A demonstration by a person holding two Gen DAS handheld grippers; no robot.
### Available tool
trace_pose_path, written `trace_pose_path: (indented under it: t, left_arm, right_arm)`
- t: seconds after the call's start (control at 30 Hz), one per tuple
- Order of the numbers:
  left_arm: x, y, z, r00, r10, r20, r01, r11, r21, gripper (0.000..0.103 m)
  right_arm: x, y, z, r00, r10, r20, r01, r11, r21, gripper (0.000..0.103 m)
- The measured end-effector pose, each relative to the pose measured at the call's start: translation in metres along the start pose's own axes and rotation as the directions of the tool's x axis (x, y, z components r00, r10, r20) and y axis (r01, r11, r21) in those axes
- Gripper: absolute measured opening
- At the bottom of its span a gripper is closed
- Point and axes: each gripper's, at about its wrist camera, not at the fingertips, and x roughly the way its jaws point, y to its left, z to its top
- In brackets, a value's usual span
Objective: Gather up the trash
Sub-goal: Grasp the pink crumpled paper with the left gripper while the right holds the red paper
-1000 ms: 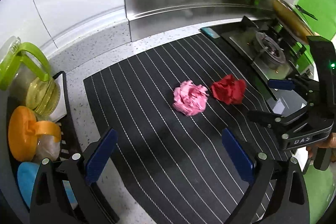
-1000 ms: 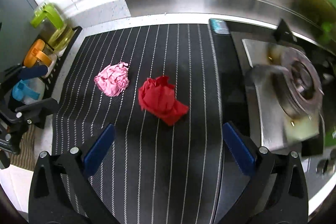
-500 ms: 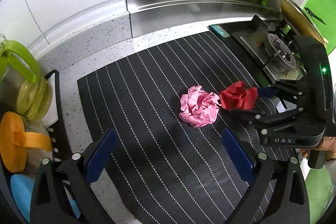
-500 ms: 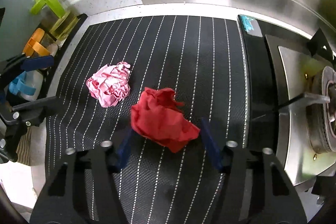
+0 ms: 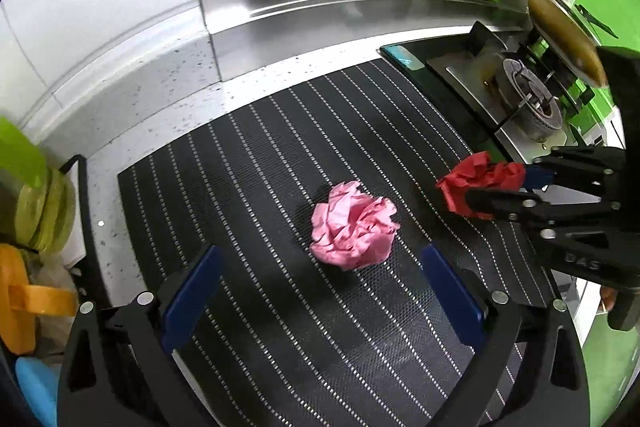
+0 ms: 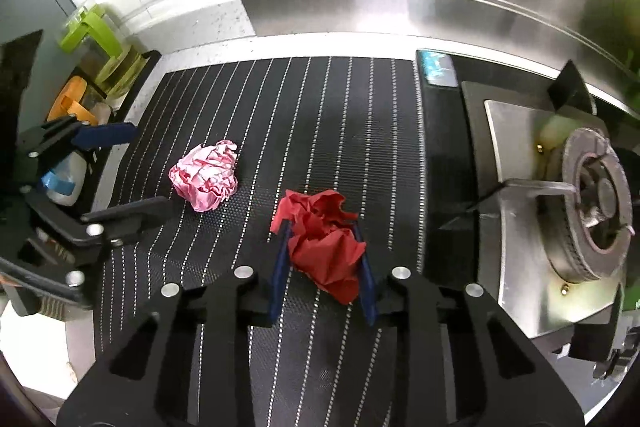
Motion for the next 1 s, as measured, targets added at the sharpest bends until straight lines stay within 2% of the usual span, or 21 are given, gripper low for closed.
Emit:
trace_pose_path:
  t: [0.47,0.5,0.57,0.6,0.67,0.83,1.0]
  left_arm:
    - [0.034,-0.007,0.008,1.000,0.007,-0.020,-0.007,1.000,0.005,0.095]
    - [0.036,-0.009,0.007,1.000,0.008,-0.020,-0.008,1.000,0.012,0.091]
    - [0.040,-0.010,0.007,0.999,0.010,-0.034,-0.009,1.000,0.021,0.065]
    - [0.043,-0.011,0.008,0.999,0.011,-0.040,-0.011,1.000,0.023,0.061]
    - [0.043,-0.012,0.009,0.999,0.018,-0.030,-0.017,0.999,0.030,0.043]
    - [0.030,-0.014,0.009,1.000,0.012,-0.015,-0.011,0.999,0.035,0.037]
    - [-0.012,-0.027,0.005,0.999,-0.024,0.032,0.022,0.997,0.068,0.037]
  right_arm:
    - [-0.036,-0.023,-0.007,0.998,-0.039,0.053,0.036,0.998,0.056,0.029]
    - [-0.037,-0.024,-0.007,0.998,-0.039,0.055,0.035,0.998,0.059,0.029]
    - [-0.040,-0.026,-0.006,0.997,-0.035,0.063,0.031,0.997,0.068,0.029]
    - [-0.041,-0.026,-0.007,0.997,-0.034,0.068,0.029,0.997,0.072,0.029]
    - [-0.045,-0.027,-0.009,0.996,-0.036,0.077,0.030,0.996,0.078,0.029]
    - [-0.056,-0.021,-0.012,0.994,-0.046,0.098,0.037,0.995,0.091,0.029]
    - [-0.079,-0.007,-0.021,0.989,-0.073,0.125,0.057,0.990,0.128,0.029]
